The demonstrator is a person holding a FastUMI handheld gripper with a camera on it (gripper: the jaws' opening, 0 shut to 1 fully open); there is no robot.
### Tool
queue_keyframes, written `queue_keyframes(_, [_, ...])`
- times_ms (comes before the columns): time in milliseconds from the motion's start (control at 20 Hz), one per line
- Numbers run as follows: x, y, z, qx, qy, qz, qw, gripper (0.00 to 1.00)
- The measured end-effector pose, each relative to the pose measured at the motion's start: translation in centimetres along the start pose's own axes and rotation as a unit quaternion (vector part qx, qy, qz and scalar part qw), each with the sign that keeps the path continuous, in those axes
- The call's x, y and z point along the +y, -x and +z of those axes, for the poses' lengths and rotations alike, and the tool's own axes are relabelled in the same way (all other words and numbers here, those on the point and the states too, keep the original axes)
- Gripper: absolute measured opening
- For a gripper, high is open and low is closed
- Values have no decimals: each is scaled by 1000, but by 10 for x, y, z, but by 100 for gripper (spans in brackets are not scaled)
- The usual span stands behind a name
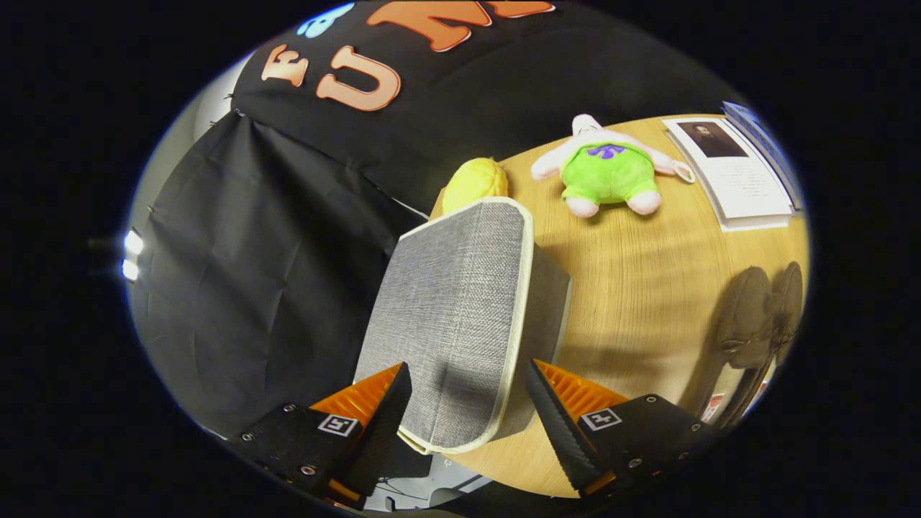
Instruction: Open the storage box then place both shoes into the box .Put the left shoe in first, then the right shoe, with the right side of both shoes facing outward in a uniform manner.
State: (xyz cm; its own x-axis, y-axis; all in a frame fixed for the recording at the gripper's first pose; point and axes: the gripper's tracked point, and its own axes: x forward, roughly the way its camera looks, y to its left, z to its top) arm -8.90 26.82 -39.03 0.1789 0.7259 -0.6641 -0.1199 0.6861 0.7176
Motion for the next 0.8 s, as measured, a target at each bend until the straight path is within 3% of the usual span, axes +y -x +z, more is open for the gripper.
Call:
queue_keyframes(300, [4, -26, 3, -5, -68, 51, 996, 95])
queue_keyframes(400, [3, -24, 7, -10, -74, 53, 996, 85])
queue_keyframes(450, [3, -22, 8, -15, -74, 52, 996, 72])
queue_keyframes(500, [3, -20, 12, -23, -75, 54, 996, 67])
queue_keyframes(650, [-2, -12, 19, -34, -90, 56, 994, 28])
queue_keyframes(800, [14, -6, 24, -39, -108, 77, 990, 11])
